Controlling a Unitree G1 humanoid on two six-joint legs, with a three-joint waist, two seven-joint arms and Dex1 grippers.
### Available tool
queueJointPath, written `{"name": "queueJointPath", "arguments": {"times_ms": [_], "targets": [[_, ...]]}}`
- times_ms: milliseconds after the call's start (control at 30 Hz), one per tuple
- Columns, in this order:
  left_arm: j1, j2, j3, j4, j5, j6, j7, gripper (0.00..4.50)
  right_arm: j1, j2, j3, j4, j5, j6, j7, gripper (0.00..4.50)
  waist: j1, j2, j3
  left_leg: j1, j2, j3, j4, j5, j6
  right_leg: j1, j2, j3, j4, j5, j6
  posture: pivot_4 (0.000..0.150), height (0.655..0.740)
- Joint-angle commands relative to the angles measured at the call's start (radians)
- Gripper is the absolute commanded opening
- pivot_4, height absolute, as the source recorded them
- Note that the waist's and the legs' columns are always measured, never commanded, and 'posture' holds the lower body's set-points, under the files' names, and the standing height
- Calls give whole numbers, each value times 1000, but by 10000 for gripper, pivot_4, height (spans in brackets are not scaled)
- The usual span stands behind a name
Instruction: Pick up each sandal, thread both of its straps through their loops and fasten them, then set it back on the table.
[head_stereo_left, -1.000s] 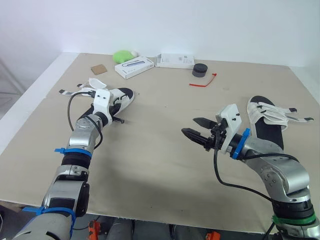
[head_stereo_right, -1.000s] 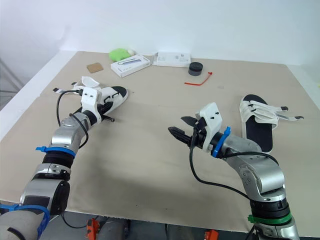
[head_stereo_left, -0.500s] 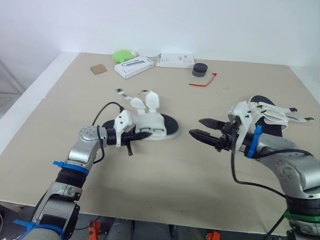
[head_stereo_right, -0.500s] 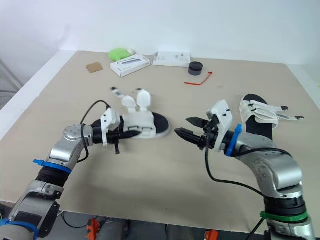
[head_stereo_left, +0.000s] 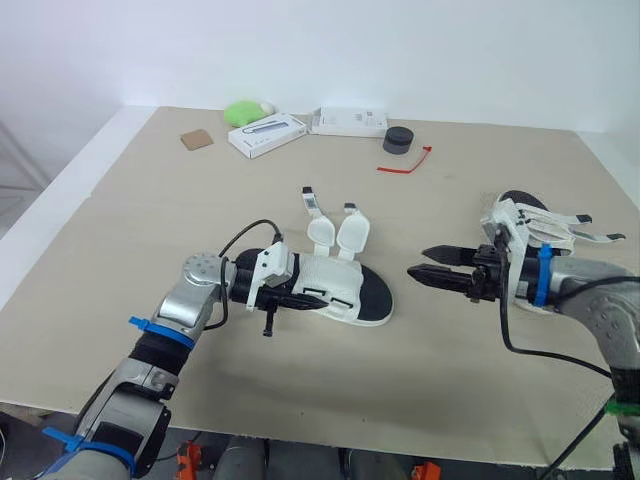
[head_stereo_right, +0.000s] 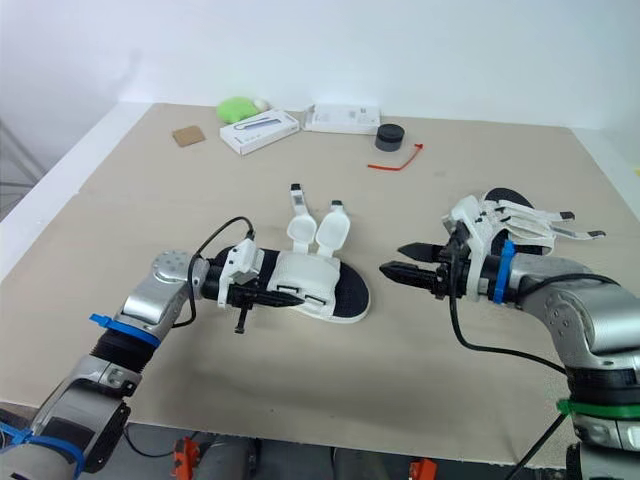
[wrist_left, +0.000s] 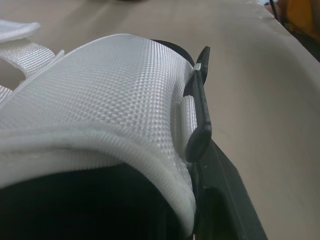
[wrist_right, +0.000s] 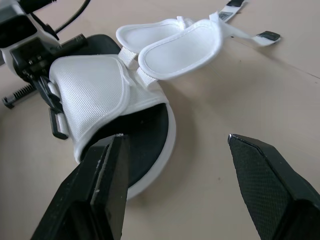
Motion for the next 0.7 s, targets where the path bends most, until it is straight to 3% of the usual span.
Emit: {"name": "queueJointPath", "arguments": {"times_ms": [33, 467, 700], "targets": [[42, -23, -4, -32, 4, 81, 83, 209, -93, -8, 39, 72, -17, 0, 72, 34116, 1, 0, 0, 0, 0, 0, 0, 0, 0, 0, 0, 0, 0, 0, 0, 1500, 7400], [116, -30, 14, -239, -68, 297, 185, 209, -310, 44, 172, 316, -115, -13, 236, 34116, -3, 1, 0, 0, 1, 2, 0, 0, 0, 0, 0, 0, 0, 0, 0, 1500, 7400], [160, 14, 4, -329, -80, 341, 189, 209, -264, 34, 180, 270, -134, -43, 291, 34116, -3, 1, 0, 0, 0, 2, -2, 0, 0, 0, 0, 1, 0, -1, -2, 1500, 7400]]}}
